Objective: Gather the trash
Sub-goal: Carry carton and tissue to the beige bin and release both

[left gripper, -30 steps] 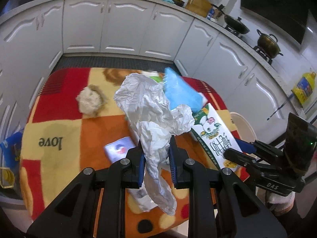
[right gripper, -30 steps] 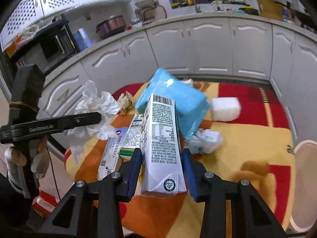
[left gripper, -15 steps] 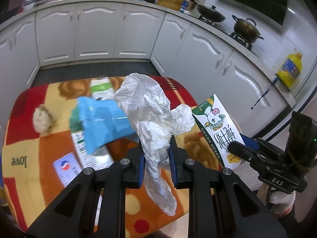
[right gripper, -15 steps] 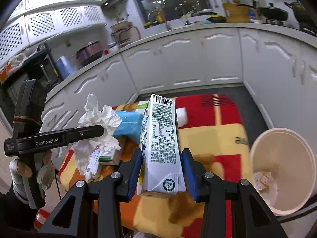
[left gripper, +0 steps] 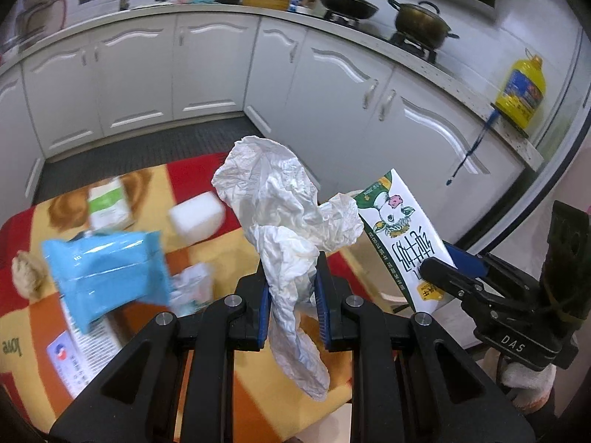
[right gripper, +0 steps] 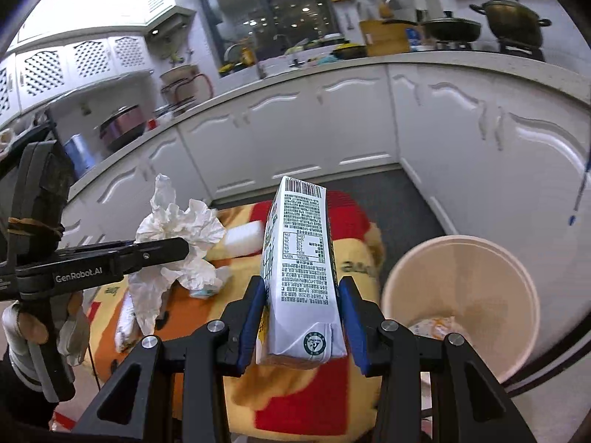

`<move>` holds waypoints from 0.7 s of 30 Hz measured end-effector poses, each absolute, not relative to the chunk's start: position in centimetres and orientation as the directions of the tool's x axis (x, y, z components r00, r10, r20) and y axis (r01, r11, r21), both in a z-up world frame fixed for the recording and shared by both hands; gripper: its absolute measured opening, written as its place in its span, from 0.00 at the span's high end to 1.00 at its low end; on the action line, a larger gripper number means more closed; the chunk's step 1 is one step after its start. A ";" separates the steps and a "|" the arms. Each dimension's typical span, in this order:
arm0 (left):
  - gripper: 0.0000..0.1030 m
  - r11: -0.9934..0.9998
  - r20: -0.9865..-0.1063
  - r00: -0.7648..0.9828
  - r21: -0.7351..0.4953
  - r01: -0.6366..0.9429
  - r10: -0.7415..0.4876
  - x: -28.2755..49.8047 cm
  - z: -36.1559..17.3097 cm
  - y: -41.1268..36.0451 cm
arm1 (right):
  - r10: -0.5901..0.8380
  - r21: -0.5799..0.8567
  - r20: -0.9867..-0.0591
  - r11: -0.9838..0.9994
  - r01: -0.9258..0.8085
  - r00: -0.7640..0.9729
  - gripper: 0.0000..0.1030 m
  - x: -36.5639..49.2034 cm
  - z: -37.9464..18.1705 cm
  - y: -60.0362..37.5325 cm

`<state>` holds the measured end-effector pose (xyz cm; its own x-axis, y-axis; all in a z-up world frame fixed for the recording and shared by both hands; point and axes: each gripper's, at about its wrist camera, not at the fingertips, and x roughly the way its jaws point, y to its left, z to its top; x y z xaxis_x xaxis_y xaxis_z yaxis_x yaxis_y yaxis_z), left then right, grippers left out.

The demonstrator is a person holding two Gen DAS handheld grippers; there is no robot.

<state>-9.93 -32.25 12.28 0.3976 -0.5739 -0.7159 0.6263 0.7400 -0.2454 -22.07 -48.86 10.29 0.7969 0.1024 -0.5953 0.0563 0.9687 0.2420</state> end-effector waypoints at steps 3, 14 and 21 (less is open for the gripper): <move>0.82 0.726 -0.720 0.381 -0.245 0.643 -0.580 -10.0 12.0 -34.1 | 0.069 0.236 -0.599 0.967 0.094 0.798 0.61 -22.6 10.2 -50.3; 0.82 0.682 -0.733 0.316 -0.267 0.681 -0.603 -9.9 10.7 -39.9 | -0.028 0.234 -0.617 0.948 0.218 0.787 0.63 -24.1 9.4 -54.6; 0.82 0.682 -0.759 0.270 -0.293 0.671 -0.592 -9.2 8.5 -42.6 | -0.133 0.146 -0.672 0.941 0.307 0.729 0.66 -22.7 6.1 -57.0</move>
<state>-9.24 -42.62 8.54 0.2705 -0.5921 -0.7591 0.6707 0.6816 -0.2926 -22.70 -57.02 6.07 0.7286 -0.1331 -0.6719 0.3065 0.9406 0.1461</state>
